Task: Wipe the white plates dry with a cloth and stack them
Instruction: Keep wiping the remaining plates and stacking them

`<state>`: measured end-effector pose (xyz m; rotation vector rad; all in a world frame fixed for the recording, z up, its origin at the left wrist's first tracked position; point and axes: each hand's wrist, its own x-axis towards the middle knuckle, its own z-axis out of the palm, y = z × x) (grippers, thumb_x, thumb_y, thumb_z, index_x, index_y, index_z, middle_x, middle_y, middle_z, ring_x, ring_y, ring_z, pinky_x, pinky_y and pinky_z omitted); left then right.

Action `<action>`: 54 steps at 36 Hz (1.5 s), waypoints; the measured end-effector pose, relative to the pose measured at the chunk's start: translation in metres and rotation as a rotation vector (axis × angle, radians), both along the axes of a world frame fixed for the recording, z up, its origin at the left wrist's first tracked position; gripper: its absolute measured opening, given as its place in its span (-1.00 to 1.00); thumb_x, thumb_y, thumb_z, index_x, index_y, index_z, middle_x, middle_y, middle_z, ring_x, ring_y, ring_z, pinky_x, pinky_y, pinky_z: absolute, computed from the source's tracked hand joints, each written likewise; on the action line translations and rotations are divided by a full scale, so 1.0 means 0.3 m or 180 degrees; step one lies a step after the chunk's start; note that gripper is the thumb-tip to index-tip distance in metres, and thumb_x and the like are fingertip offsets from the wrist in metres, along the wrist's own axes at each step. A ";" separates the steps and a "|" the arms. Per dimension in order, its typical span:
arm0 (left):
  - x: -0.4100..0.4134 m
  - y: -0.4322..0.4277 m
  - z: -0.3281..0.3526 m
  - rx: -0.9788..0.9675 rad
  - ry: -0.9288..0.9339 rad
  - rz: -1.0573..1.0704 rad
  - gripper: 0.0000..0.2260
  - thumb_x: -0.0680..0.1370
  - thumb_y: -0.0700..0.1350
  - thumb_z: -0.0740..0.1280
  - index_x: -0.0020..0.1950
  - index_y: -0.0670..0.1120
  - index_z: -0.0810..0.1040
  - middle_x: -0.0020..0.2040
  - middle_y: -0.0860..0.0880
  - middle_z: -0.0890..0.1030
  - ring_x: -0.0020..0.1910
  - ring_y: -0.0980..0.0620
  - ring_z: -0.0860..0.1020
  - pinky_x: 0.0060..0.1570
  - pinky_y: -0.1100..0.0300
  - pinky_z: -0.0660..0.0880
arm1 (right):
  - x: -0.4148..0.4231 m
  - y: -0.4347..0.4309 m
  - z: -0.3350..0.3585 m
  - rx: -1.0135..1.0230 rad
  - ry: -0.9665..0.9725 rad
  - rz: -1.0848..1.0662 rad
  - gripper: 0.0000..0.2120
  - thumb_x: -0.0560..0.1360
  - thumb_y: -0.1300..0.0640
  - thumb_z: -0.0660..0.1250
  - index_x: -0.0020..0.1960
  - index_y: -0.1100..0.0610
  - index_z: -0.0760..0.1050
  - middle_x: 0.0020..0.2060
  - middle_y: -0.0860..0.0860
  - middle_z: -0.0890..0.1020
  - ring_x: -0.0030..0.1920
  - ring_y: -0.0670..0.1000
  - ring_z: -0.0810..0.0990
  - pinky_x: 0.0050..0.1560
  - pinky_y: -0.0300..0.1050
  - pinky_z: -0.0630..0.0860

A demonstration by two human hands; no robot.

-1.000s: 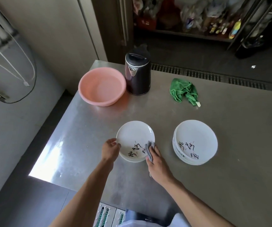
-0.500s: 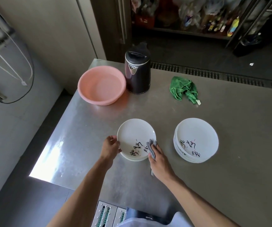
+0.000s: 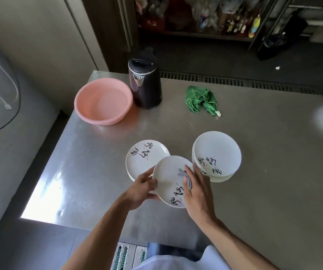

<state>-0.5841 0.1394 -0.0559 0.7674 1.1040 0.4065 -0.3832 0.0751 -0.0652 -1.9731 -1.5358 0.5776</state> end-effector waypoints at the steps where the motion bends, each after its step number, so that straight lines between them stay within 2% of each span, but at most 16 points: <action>1: 0.018 -0.011 0.000 -0.0012 -0.0006 -0.0142 -0.39 0.43 -0.22 0.23 0.41 0.27 0.52 0.19 -0.05 0.68 0.12 -0.08 0.67 -0.02 -0.08 0.65 | 0.017 -0.023 -0.007 0.0053 -0.0100 0.0023 -0.63 0.65 0.03 0.20 0.44 -0.02 0.44 0.47 -0.01 0.40 0.45 0.07 0.35 0.46 0.09 0.31; 6: 0.102 -0.083 -0.036 -0.0192 -0.0061 -0.0588 -0.43 0.43 -0.20 0.25 0.36 0.27 0.56 0.24 -0.13 0.63 0.10 -0.07 0.64 0.06 -0.11 0.65 | 0.101 -0.117 -0.064 0.0172 -0.0426 0.0817 -0.57 0.62 0.02 0.17 0.47 0.03 0.38 0.29 0.02 0.53 0.30 0.05 0.45 0.30 0.19 0.44; 10: 0.151 -0.138 -0.075 -0.0412 0.0031 -0.0608 -0.41 0.37 -0.21 0.27 0.39 0.11 0.56 0.20 -0.13 0.66 0.08 -0.08 0.63 0.17 -0.21 0.61 | 0.166 -0.211 -0.129 -0.0624 -0.0687 0.1573 -0.37 0.64 -0.09 0.16 0.62 0.02 0.02 0.55 0.07 0.26 0.56 0.08 0.20 0.55 0.11 0.10; 13: 0.174 -0.166 -0.087 -0.0504 0.0100 -0.0694 -0.38 0.37 -0.22 0.27 0.41 0.15 0.54 0.21 -0.18 0.66 0.08 -0.15 0.63 0.17 -0.23 0.60 | 0.190 -0.269 -0.163 -0.0815 -0.0813 0.1653 -0.35 0.65 -0.14 0.12 0.61 0.16 0.07 0.59 0.12 0.13 0.59 0.13 0.10 0.59 0.06 -0.09; 16: 0.199 -0.195 -0.102 -0.0580 0.0115 -0.0784 -0.38 0.38 -0.23 0.25 0.40 0.18 0.55 0.17 -0.20 0.67 0.06 -0.17 0.63 0.16 -0.22 0.61 | 0.197 -0.309 -0.202 -0.1343 -0.0988 0.1642 -0.37 0.67 -0.19 -0.05 0.63 0.10 -0.07 0.62 0.03 -0.10 0.61 0.06 -0.13 0.58 0.06 -0.21; 20: 0.240 -0.230 -0.111 -0.0697 0.0088 -0.0790 -0.39 0.39 -0.26 0.21 0.35 0.20 0.58 0.12 -0.16 0.68 0.02 -0.12 0.64 0.09 -0.14 0.64 | 0.166 -0.316 -0.231 -0.1693 -0.0885 0.1137 -0.40 0.69 -0.15 -0.07 0.64 0.05 -0.14 0.62 0.03 -0.10 0.61 0.10 -0.14 0.55 0.04 -0.26; 23: 0.266 -0.240 -0.106 -0.0772 0.0051 -0.0698 -0.44 0.43 -0.29 0.20 0.32 0.16 0.61 0.13 -0.16 0.69 0.03 -0.10 0.66 0.03 -0.05 0.64 | 0.150 -0.293 -0.234 -0.1604 -0.0833 0.1225 -0.41 0.69 -0.12 -0.09 0.63 0.04 -0.18 0.61 -0.05 -0.15 0.61 0.08 -0.18 0.55 0.04 -0.29; 26: 0.268 -0.243 -0.113 -0.0811 0.0034 -0.0525 -0.52 0.48 -0.26 0.22 0.35 0.06 0.59 0.16 -0.20 0.68 0.05 -0.13 0.67 0.07 -0.07 0.63 | 0.159 -0.295 -0.214 -0.1387 -0.0567 0.1782 -0.43 0.67 -0.16 -0.14 0.63 -0.02 -0.12 0.54 -0.21 -0.25 0.59 -0.05 -0.27 0.54 -0.08 -0.33; 31: 0.252 -0.241 -0.135 -0.0971 0.0088 -0.0206 -0.38 0.30 -0.22 0.26 0.37 0.01 0.57 0.23 -0.35 0.61 0.07 -0.24 0.63 0.23 -0.24 0.57 | 0.259 -0.341 -0.183 -0.1084 -0.0377 0.2324 -0.46 0.67 -0.17 -0.09 0.61 -0.05 0.02 0.57 -0.24 -0.03 0.57 -0.20 -0.21 0.55 -0.19 -0.27; 34: 0.246 -0.249 -0.148 -0.1061 0.0188 -0.0072 -0.38 0.28 -0.21 0.26 0.35 0.01 0.58 0.21 -0.31 0.63 0.07 -0.24 0.64 0.20 -0.23 0.59 | 0.287 -0.341 -0.195 -0.1183 -0.0725 0.2270 -0.45 0.67 -0.17 -0.07 0.61 0.00 0.09 0.59 -0.16 0.00 0.60 -0.07 -0.14 0.55 -0.16 -0.27; 36: 0.254 -0.253 -0.151 -0.1067 0.0221 -0.0045 -0.40 0.28 -0.20 0.26 0.32 0.00 0.60 0.13 -0.27 0.67 0.04 -0.20 0.64 0.20 -0.23 0.59 | 0.268 -0.310 -0.203 -0.1218 -0.0951 0.1942 -0.44 0.67 -0.14 -0.01 0.59 0.08 0.17 0.59 -0.03 0.11 0.60 0.08 0.05 0.54 -0.18 -0.29; 41: 0.276 -0.248 -0.130 -0.1001 0.0211 -0.0152 -0.48 0.31 -0.20 0.24 0.25 -0.02 0.64 0.07 -0.22 0.69 0.03 -0.18 0.65 0.19 -0.19 0.60 | 0.166 -0.203 -0.236 -0.1671 -0.0892 0.1436 -0.43 0.68 -0.13 -0.08 0.63 0.05 0.00 0.62 0.01 0.04 0.59 0.10 0.02 0.56 0.11 -0.07; 45: 0.240 -0.239 -0.131 -0.0949 0.0204 -0.0064 -0.53 0.37 -0.23 0.24 0.25 -0.06 0.63 0.08 -0.26 0.67 0.01 -0.19 0.65 0.18 -0.19 0.59 | 0.135 -0.225 -0.220 -0.1442 -0.0512 0.1942 -0.43 0.67 -0.15 -0.04 0.63 -0.01 -0.03 0.62 -0.12 -0.02 0.61 -0.04 -0.15 0.54 -0.10 -0.26; 49: 0.188 -0.232 -0.150 -0.0944 0.0224 0.0014 -0.43 0.29 -0.21 0.23 0.29 0.04 0.62 0.12 -0.27 0.67 0.04 -0.22 0.65 0.18 -0.22 0.60 | 0.198 -0.279 -0.202 -0.1100 -0.0332 0.2437 -0.42 0.64 -0.19 -0.08 0.62 -0.05 0.02 0.54 -0.27 -0.03 0.54 -0.24 -0.22 0.50 -0.30 -0.35; 51: 0.178 -0.232 -0.151 -0.0965 0.0250 0.0041 -0.41 0.29 -0.21 0.23 0.30 0.07 0.61 0.17 -0.30 0.65 0.04 -0.23 0.65 0.11 -0.16 0.63 | 0.229 -0.291 -0.204 -0.1149 -0.0501 0.2479 -0.41 0.64 -0.20 -0.11 0.62 -0.03 0.06 0.57 -0.23 -0.01 0.57 -0.20 -0.17 0.50 -0.29 -0.36; 54: 0.192 -0.236 -0.140 -0.0952 0.0280 0.0010 -0.44 0.30 -0.19 0.24 0.27 0.09 0.63 0.15 -0.27 0.65 0.03 -0.19 0.65 0.07 -0.10 0.64 | 0.225 -0.269 -0.201 -0.1068 -0.0793 0.2189 -0.43 0.67 -0.13 -0.06 0.60 0.11 0.16 0.59 0.00 0.16 0.60 0.00 0.07 0.56 -0.17 -0.25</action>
